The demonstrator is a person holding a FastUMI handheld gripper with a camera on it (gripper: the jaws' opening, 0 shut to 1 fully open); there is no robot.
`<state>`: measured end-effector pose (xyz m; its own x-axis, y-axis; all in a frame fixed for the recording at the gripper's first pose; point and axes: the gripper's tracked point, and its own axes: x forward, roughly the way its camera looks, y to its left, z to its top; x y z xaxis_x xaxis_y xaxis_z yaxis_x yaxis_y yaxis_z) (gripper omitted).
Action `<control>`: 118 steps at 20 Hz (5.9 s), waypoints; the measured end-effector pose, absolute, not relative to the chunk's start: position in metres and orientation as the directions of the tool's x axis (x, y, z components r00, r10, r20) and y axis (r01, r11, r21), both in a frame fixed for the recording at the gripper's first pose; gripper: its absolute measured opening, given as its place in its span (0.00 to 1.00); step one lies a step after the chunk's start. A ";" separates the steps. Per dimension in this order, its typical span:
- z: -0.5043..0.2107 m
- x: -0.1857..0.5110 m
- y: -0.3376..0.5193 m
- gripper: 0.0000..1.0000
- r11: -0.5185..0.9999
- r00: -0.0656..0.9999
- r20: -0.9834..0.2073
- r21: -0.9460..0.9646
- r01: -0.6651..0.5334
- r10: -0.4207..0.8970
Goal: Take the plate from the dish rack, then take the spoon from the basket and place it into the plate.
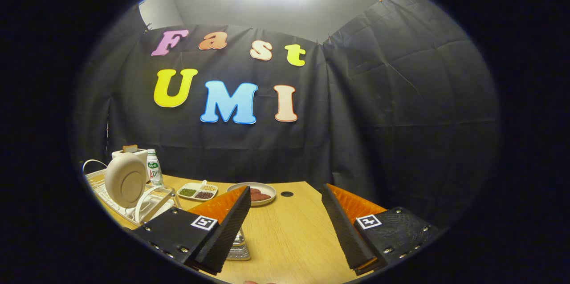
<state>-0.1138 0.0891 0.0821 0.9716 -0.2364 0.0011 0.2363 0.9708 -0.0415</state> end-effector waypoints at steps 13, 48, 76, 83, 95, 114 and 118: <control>0.119 -0.097 0.345 0.98 0.992 0.992 -0.066 -0.068 -0.109 0.104; 0.144 -0.018 0.412 0.10 0.870 0.910 -0.315 -0.484 0.091 -0.271; 0.028 -0.185 0.413 0.10 0.932 0.849 -0.513 -0.353 -0.080 -0.122; 0.000 -0.186 0.388 0.10 0.956 0.799 -0.576 -0.293 -0.008 -0.170; -0.006 -0.178 0.384 0.12 0.955 0.786 -0.601 -0.294 -0.046 -0.147; 0.022 -0.137 0.264 0.23 0.922 0.749 -0.548 -0.314 0.228 -0.372; 0.018 -0.127 0.223 0.23 0.902 0.715 -0.553 -0.306 0.304 -0.428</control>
